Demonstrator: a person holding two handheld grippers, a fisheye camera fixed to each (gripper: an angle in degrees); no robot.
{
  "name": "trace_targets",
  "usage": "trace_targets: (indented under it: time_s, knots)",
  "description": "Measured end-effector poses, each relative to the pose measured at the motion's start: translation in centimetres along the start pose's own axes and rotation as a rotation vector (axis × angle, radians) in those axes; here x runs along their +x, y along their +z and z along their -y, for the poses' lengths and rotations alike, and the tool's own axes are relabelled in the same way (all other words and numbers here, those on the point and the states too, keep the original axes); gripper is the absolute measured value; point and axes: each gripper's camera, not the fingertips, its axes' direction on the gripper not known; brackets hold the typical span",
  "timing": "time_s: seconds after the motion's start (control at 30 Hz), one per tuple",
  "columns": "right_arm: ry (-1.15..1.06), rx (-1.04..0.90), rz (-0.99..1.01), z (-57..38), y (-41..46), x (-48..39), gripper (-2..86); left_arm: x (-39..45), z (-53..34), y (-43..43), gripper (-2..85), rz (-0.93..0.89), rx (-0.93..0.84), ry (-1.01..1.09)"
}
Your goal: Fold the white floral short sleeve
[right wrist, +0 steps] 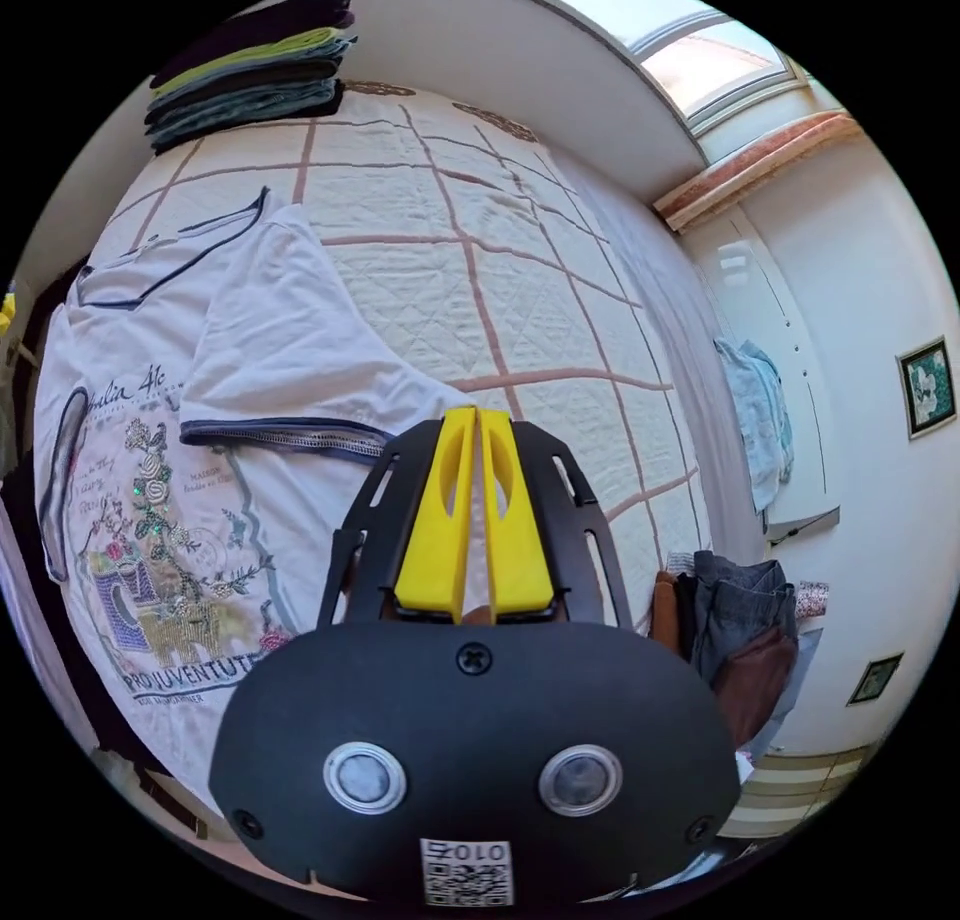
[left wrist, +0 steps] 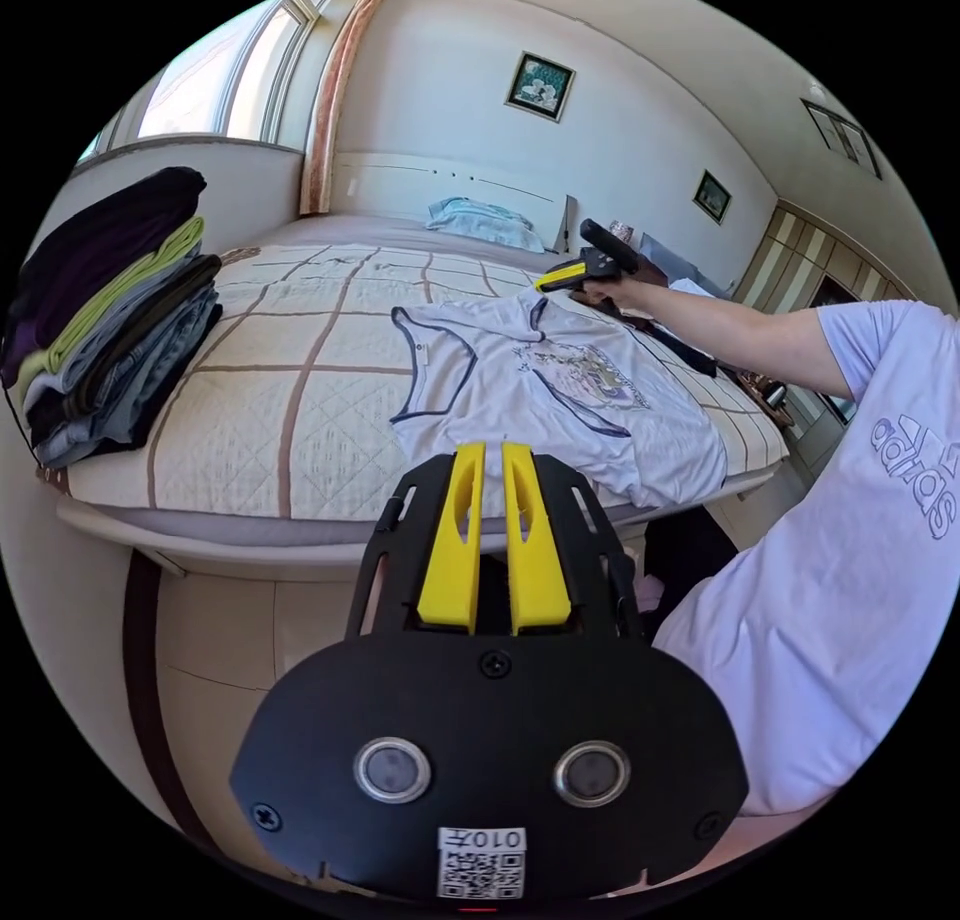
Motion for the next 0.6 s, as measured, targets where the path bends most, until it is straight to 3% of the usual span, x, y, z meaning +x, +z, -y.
trace_targets:
  time_s: [0.07, 0.2, 0.37, 0.43, 0.5, 0.6]
  knots:
    - [0.022, -0.016, -0.019, -0.8, 1.1, -0.6, 3.3, -0.2, -0.1, 0.0, 1.3, -0.005, 0.007, -0.004]
    - [0.219, -0.297, -0.113, -2.7, 5.6, 0.9, 3.5, -0.5, -0.2, 0.3, 1.3, -0.022, 0.005, -0.014]
    - [0.536, -0.122, 0.166, -7.6, 2.6, 6.5, 2.7, -0.2, -0.4, 0.5, 1.2, -0.02, 0.0, -0.009]
    - [0.488, 0.152, 0.327, -10.0, -0.8, 7.1, 3.9, -0.1, -0.4, 0.6, 1.2, -0.027, 0.004, -0.007]
    - [0.441, 0.265, 0.363, -11.1, -2.1, 6.6, 4.4, 0.0, -0.2, 1.1, 1.0, -0.042, 0.004, -0.003]
    - [0.39, 0.214, 0.464, -11.6, -1.0, 5.6, 4.2, 0.5, 0.5, 1.6, 0.9, -0.058, 0.01, 0.02]
